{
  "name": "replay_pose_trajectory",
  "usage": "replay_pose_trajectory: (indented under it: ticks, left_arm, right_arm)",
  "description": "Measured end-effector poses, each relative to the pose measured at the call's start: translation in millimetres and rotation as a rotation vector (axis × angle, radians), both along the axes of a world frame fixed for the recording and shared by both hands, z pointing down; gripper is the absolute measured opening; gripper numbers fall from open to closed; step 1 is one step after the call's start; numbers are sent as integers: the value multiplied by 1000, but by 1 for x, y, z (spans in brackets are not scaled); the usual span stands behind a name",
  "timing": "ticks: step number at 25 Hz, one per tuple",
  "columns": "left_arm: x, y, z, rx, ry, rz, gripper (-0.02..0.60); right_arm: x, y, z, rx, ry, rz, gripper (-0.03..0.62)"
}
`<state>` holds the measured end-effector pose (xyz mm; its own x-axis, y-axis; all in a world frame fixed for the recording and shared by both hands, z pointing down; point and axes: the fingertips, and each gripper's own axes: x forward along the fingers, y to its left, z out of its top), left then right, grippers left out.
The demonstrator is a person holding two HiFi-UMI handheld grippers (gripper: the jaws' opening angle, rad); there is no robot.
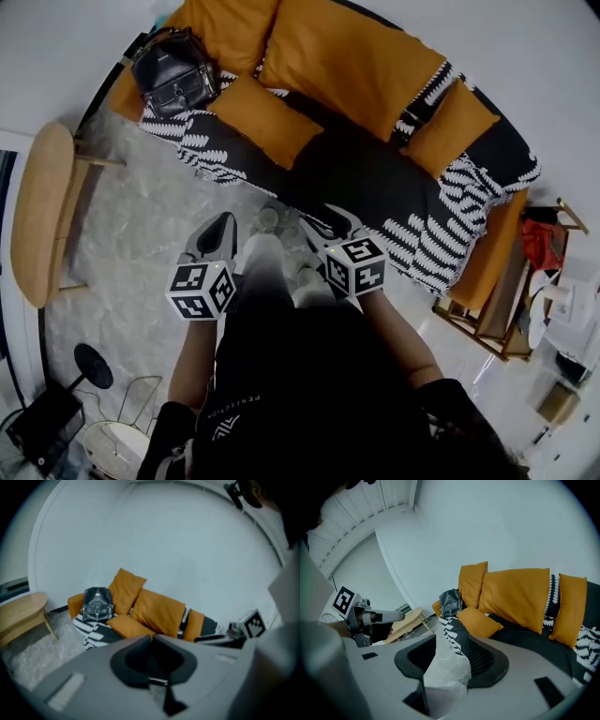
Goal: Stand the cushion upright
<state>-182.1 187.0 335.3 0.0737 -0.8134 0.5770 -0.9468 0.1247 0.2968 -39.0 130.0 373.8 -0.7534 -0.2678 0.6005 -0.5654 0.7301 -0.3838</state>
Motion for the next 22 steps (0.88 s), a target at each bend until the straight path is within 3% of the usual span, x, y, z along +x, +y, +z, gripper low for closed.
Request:
replay_pose_trajectory:
  ticks: [9,22]
  left_arm:
    - [-32,-55,42,-55,16,92,25]
    - [-59,-113,119,-143,37,177,31]
  right_arm:
    - [-41,-52,48,-49,60,85,221]
    - [-68,-99,140,-180,118,238,277]
